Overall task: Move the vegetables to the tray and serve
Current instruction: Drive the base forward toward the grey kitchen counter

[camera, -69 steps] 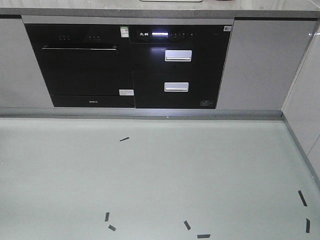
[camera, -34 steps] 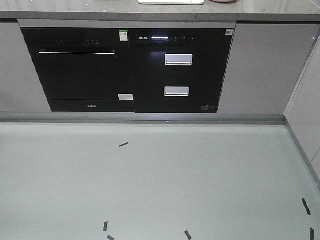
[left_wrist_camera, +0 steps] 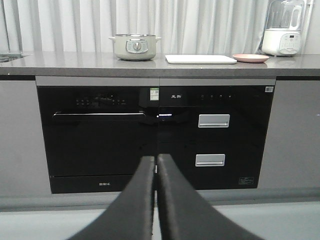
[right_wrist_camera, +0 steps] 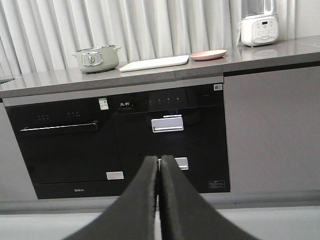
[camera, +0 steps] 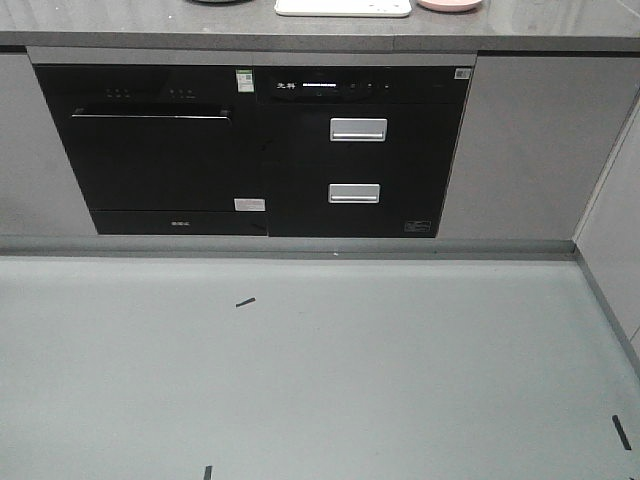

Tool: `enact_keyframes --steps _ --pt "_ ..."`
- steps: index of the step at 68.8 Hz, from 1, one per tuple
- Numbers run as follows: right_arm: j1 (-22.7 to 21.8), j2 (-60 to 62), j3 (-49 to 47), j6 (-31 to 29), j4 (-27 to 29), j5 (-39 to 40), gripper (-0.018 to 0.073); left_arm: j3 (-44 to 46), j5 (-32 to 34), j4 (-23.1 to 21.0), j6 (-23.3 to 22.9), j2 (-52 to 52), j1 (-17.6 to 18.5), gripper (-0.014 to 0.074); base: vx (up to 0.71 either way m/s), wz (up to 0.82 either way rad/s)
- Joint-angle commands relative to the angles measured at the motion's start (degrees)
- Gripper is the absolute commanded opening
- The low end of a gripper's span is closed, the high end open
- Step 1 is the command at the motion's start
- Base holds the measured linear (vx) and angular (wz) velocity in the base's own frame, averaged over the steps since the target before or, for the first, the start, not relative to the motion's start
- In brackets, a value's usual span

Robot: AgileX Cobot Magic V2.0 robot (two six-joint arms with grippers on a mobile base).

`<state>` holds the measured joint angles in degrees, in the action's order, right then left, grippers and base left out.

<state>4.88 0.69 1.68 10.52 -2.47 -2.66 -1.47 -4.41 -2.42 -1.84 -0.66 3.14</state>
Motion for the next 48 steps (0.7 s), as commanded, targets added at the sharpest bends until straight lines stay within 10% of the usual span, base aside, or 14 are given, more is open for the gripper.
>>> enact_keyframes --steps 1,48 --pt "-0.37 0.40 0.75 -0.26 -0.22 4.43 -0.0002 -1.52 4.41 -0.10 -0.50 -0.83 -0.13 -0.0006 0.13 -0.01" --pt "-0.37 0.40 0.75 -0.26 -0.22 4.37 -0.0002 -1.52 4.41 -0.10 -0.50 -0.83 -0.13 -0.0006 0.15 -0.01"
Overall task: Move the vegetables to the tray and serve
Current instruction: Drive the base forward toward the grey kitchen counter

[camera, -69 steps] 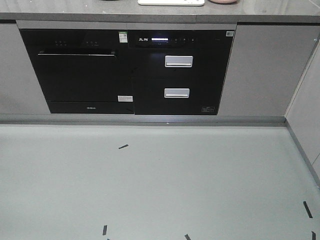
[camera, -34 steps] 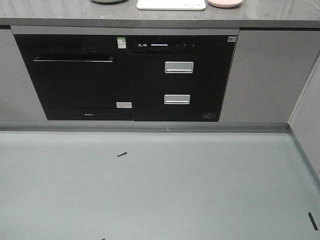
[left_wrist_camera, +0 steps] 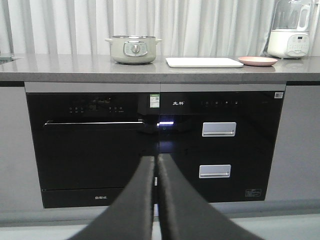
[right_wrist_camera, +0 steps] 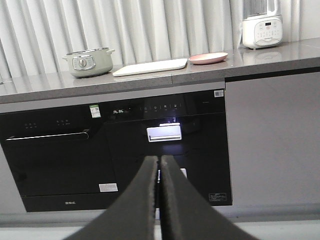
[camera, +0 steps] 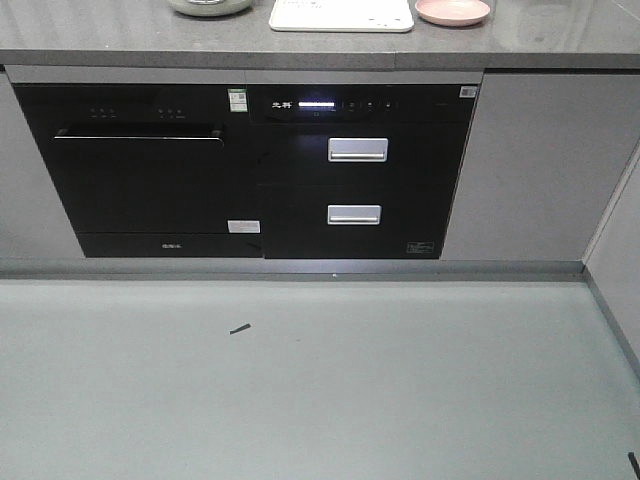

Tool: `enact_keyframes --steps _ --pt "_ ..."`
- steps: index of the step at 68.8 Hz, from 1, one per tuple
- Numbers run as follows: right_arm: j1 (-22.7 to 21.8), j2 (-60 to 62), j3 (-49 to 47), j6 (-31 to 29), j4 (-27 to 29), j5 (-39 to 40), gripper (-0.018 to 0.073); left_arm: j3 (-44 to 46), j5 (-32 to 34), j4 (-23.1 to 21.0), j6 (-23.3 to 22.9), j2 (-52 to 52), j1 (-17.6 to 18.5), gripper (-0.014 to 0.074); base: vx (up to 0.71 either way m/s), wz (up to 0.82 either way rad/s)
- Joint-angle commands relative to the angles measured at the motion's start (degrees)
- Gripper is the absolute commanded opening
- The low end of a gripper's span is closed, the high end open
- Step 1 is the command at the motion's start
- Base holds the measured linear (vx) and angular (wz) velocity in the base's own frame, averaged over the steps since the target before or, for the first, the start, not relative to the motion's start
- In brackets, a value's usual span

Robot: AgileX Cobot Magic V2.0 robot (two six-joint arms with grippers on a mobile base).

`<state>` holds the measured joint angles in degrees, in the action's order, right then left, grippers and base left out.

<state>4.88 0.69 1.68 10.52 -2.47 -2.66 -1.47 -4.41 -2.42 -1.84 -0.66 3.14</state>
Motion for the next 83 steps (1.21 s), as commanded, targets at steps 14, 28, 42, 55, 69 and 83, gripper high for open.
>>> enact_keyframes --steps 14,28,42,55,69,83 --pt "-0.37 0.40 0.75 -0.26 -0.22 4.37 -0.0002 -1.52 4.41 -0.10 -0.50 -0.83 -0.13 -0.0006 0.15 -0.01" --pt "-0.37 0.40 0.75 -0.26 -0.22 4.37 -0.0002 -1.52 4.41 -0.10 -0.50 -0.83 -0.13 -0.0006 0.13 -0.01" --pt "-0.37 0.40 0.75 -0.26 -0.22 4.37 -0.0002 -1.52 4.41 -0.10 -0.50 -0.83 -0.13 -0.0006 0.11 -0.02" --pt "-0.37 0.40 0.75 -0.26 -0.22 4.43 -0.0002 -1.52 4.41 -0.10 -0.50 -0.83 -0.13 -0.0006 0.10 -0.03" --pt "-0.37 0.40 0.75 -0.26 -0.22 4.43 -0.0002 -1.52 4.41 -0.10 -0.50 -0.83 -0.13 -0.0006 0.09 -0.03" --pt "-0.37 0.40 0.75 -0.26 -0.22 4.43 -0.0002 -1.52 4.41 -0.10 -0.50 -0.83 -0.13 -0.0006 0.09 -0.03"
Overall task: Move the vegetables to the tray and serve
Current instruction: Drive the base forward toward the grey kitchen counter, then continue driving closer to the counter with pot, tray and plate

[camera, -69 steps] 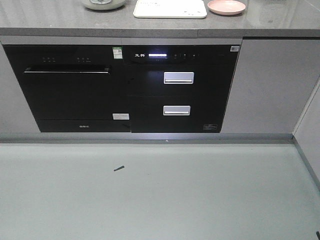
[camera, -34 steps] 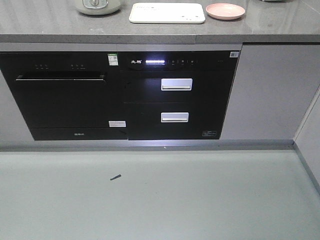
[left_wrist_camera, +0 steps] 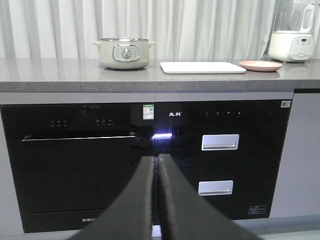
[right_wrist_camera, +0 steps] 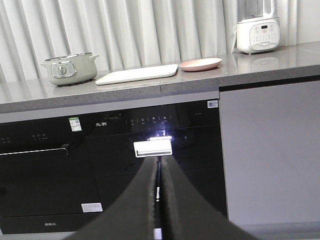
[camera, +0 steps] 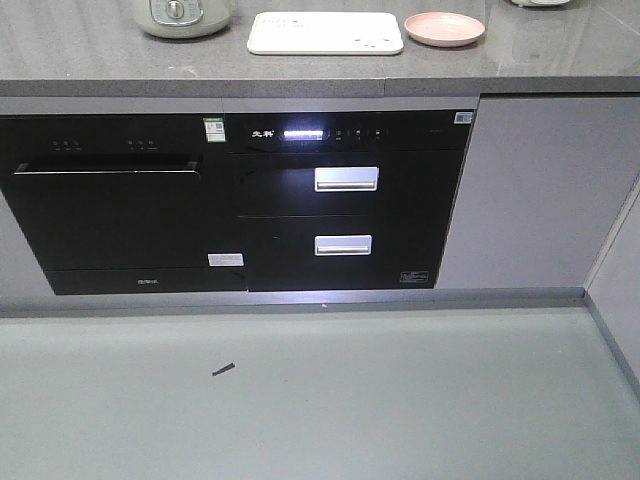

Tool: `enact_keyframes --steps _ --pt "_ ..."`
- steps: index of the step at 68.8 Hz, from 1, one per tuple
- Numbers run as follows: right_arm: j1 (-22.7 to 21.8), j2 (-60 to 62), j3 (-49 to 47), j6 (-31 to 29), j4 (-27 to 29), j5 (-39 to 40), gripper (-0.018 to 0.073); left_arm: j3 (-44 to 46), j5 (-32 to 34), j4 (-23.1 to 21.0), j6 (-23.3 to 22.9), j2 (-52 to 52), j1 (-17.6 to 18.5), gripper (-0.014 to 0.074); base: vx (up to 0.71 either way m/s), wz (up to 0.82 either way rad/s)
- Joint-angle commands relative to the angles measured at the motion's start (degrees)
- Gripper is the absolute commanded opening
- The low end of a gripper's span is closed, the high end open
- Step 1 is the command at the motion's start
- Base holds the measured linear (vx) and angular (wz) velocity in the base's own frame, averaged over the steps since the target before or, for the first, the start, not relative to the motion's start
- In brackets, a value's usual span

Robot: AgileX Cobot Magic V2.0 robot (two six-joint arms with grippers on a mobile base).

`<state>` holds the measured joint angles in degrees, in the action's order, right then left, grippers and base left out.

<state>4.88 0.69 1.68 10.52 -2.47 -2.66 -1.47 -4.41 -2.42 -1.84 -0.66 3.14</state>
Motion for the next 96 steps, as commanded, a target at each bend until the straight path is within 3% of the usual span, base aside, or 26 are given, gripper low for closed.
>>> enact_keyframes --steps 1,96 --pt "-0.37 0.40 0.75 -0.26 -0.22 4.43 -0.0002 -1.52 4.41 -0.10 -0.50 -0.83 -0.13 -0.0006 0.09 -0.03" --pt "-0.37 0.40 0.75 -0.26 -0.22 4.37 -0.0002 -1.52 4.41 -0.10 -0.50 -0.83 -0.13 -0.0006 0.09 -0.04"
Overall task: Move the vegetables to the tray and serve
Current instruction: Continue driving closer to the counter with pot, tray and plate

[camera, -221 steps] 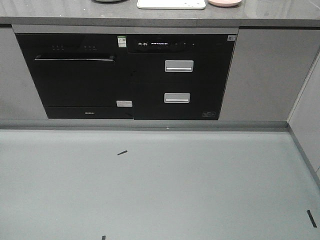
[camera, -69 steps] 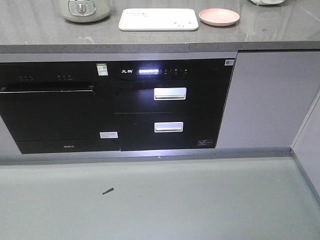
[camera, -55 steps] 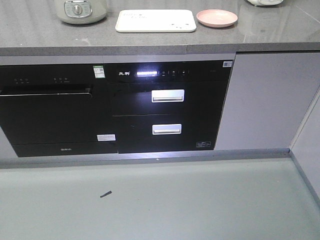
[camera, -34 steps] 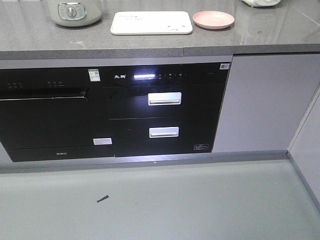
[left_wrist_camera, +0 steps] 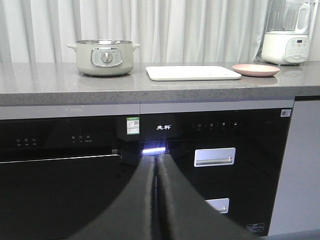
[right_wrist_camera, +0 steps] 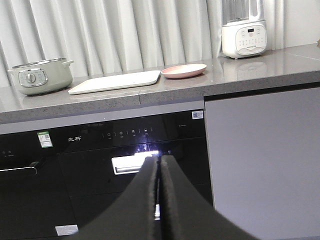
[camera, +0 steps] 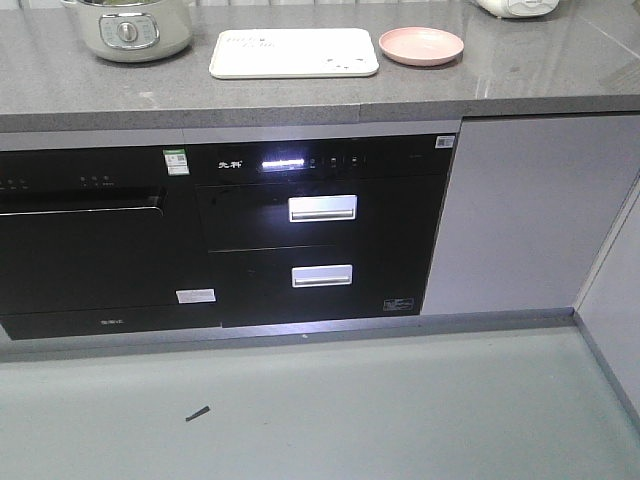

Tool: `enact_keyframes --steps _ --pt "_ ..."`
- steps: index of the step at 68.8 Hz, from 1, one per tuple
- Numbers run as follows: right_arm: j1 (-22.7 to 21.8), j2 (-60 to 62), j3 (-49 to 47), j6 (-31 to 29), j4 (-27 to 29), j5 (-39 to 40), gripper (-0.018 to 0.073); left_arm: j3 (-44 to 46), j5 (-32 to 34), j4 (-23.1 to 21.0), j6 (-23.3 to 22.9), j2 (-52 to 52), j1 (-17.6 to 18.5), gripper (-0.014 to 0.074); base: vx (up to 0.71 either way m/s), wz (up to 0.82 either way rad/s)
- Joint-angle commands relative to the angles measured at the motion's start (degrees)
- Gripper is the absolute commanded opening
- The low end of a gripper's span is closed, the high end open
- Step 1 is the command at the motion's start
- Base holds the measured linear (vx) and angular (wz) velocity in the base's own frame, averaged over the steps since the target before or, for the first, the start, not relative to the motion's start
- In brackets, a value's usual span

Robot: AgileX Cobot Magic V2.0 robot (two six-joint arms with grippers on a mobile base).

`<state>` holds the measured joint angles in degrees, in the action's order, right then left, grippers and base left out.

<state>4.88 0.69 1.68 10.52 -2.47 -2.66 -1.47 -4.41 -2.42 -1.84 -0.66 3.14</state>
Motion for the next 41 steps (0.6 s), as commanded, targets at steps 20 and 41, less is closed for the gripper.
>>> enact_keyframes --steps 20,41 --pt "-0.37 0.40 0.75 -0.26 -0.22 4.42 -0.0002 -1.52 4.41 -0.10 -0.50 -0.83 -0.13 -0.0006 0.09 0.01" --pt "-0.37 0.40 0.75 -0.26 -0.22 4.42 -0.0002 -1.52 4.41 -0.10 -0.50 -0.83 -0.13 -0.0006 0.11 0.03"
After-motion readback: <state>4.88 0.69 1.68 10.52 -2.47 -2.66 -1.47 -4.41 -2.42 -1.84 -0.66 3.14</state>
